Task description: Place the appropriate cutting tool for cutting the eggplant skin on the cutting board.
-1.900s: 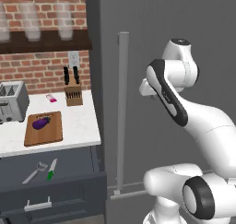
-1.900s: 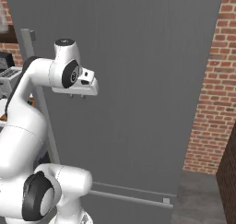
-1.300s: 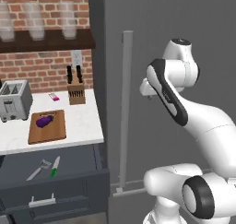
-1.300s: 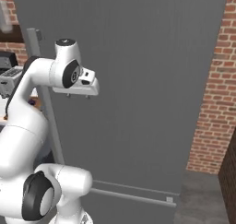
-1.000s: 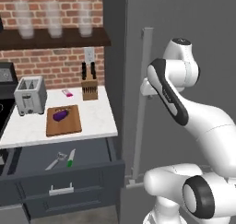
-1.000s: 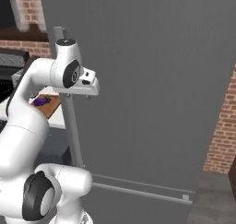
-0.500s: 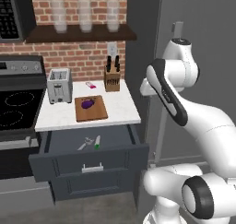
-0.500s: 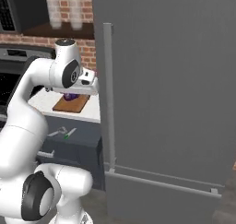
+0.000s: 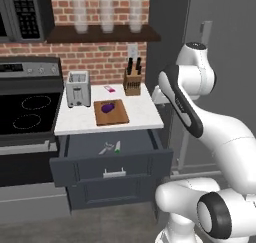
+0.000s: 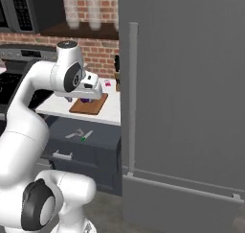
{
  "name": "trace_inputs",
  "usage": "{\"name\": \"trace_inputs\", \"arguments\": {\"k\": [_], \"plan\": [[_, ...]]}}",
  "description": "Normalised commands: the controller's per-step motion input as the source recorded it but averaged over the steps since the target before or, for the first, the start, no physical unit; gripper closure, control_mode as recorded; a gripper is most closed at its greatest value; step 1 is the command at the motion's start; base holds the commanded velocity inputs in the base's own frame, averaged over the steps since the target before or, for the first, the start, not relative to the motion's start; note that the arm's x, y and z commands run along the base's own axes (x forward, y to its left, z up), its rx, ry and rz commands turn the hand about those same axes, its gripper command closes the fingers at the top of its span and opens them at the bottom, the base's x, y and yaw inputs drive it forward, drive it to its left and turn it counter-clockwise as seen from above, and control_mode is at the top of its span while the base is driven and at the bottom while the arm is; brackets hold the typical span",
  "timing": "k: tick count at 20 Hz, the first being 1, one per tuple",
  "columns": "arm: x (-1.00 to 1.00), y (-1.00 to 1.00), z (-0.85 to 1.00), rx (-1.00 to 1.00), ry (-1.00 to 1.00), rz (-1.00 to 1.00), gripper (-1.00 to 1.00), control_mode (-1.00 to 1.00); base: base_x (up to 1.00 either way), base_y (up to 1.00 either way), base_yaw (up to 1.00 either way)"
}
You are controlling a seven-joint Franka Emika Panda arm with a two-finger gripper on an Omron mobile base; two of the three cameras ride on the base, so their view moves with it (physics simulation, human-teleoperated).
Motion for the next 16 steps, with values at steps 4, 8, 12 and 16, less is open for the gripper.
{"name": "trace_inputs", "arguments": {"k": [4,8,12,16], "plan": [[0.0,0.0,0.0,0.0,0.0,0.0,-1.0,1.0,-0.01,0.33,0.05],[0.0,0.0,0.0,0.0,0.0,0.0,-1.0,1.0,0.0,0.37,0.04],[0.0,0.0,0.0,0.0,0.0,0.0,-1.0,1.0,0.01,0.36,0.04],[0.0,0.0,0.0,0.0,0.0,0.0,-1.0,1.0,-0.04,0.46,0.09]]}}
